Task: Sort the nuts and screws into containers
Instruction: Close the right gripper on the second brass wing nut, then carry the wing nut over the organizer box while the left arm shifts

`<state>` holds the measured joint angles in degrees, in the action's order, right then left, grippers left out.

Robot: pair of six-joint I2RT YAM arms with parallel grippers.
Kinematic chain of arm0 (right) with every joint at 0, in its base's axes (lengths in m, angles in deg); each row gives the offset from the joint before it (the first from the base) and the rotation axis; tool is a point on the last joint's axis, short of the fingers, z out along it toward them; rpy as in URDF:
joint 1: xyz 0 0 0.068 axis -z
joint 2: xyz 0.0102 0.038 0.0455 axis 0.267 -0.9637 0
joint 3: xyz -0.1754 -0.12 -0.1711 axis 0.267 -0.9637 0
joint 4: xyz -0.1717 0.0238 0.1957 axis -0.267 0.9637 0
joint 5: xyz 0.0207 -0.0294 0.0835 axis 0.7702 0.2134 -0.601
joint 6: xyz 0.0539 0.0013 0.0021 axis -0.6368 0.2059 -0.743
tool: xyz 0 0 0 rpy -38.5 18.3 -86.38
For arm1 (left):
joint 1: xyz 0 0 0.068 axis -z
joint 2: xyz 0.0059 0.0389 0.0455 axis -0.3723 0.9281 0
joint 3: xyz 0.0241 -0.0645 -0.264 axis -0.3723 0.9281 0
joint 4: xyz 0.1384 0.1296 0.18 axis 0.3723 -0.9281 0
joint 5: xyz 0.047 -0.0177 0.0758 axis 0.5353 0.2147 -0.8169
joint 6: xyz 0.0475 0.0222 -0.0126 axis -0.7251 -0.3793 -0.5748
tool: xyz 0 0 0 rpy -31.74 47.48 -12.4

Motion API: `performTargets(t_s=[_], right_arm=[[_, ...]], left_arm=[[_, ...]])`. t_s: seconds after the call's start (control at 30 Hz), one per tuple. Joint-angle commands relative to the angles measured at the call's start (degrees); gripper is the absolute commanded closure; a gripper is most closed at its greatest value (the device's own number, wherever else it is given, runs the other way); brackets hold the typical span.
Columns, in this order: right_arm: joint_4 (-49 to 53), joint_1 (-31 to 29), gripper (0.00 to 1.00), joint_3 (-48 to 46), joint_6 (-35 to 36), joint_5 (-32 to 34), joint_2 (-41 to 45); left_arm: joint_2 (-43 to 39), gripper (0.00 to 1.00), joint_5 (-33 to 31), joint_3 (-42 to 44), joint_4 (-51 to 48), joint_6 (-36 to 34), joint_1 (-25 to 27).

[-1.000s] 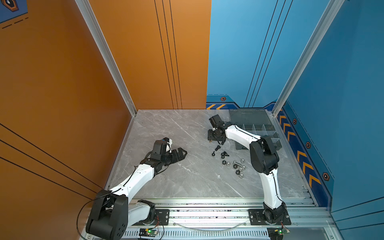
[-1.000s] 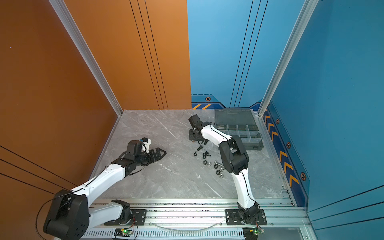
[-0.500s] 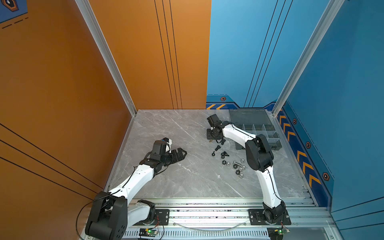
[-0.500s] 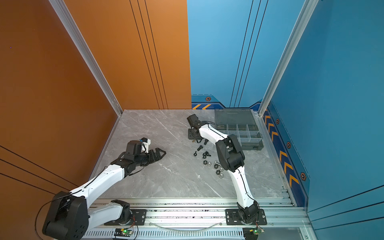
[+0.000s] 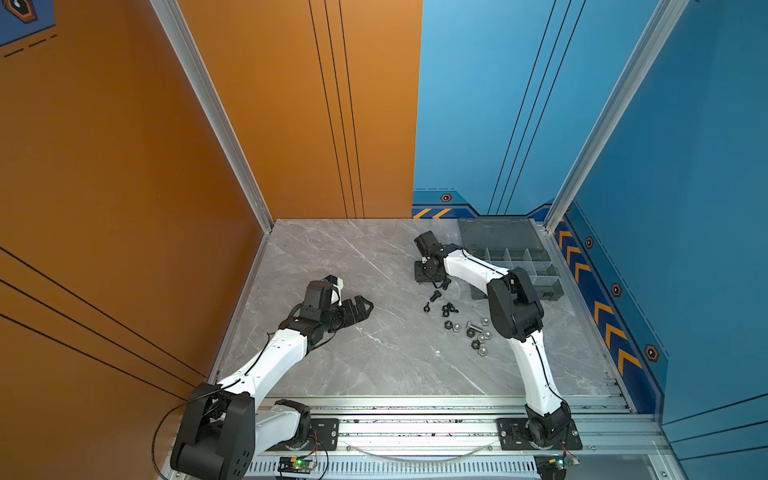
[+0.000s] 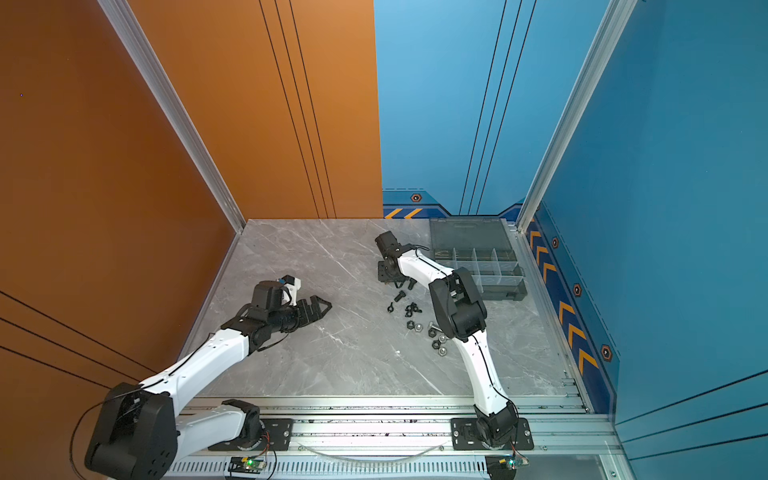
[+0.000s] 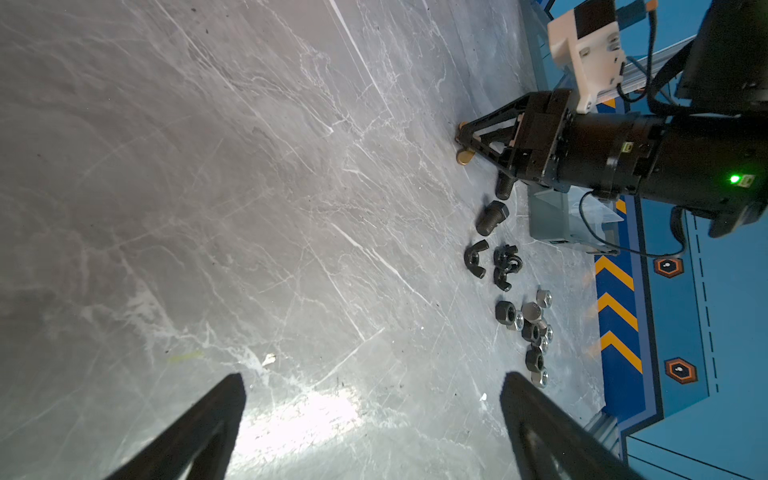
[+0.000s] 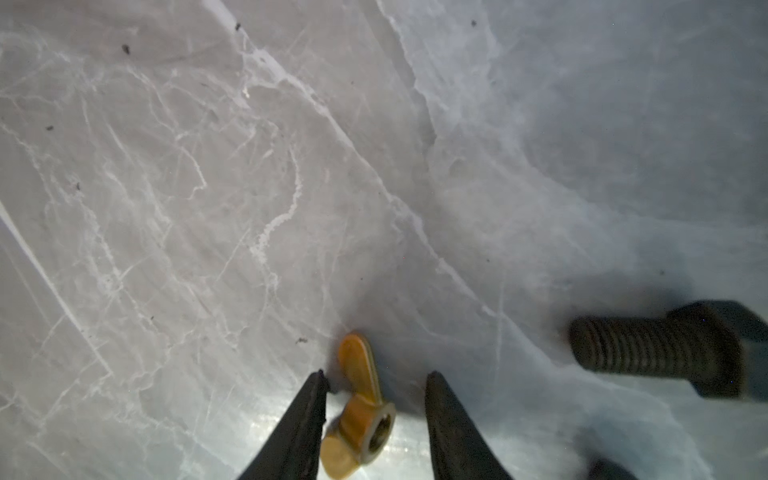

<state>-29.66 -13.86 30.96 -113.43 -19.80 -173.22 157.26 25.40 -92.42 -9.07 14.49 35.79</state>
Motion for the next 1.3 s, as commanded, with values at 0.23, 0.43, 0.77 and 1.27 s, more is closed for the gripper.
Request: performTargets(t_s=[0.23,0.43,0.77,1.27], right_arm=[[2.8,0.5,0.69,0.6,1.4,1.2,-1.5],[2.8,0.5,0.76,-0.3,1.4,1.0,-0.9],[1.7,1.4,1.0,-2.6,1.7,-1.8,1.4],[-11.9,8.4,1.0,-19.2,2.9,-16.9,22.4]], left_arm=[[-0.7,0.02,0.8,0.6,-1.1,-0.9,-0.4],[-0.7,0.02,0.7,0.6,-1.1,-0.9,-0.4],[-0.8,0.02,0.8,0.6,-1.2,-0.8,-0.4],[-0.3,0.02,0.5,0.5,0.3,0.3,0.0]])
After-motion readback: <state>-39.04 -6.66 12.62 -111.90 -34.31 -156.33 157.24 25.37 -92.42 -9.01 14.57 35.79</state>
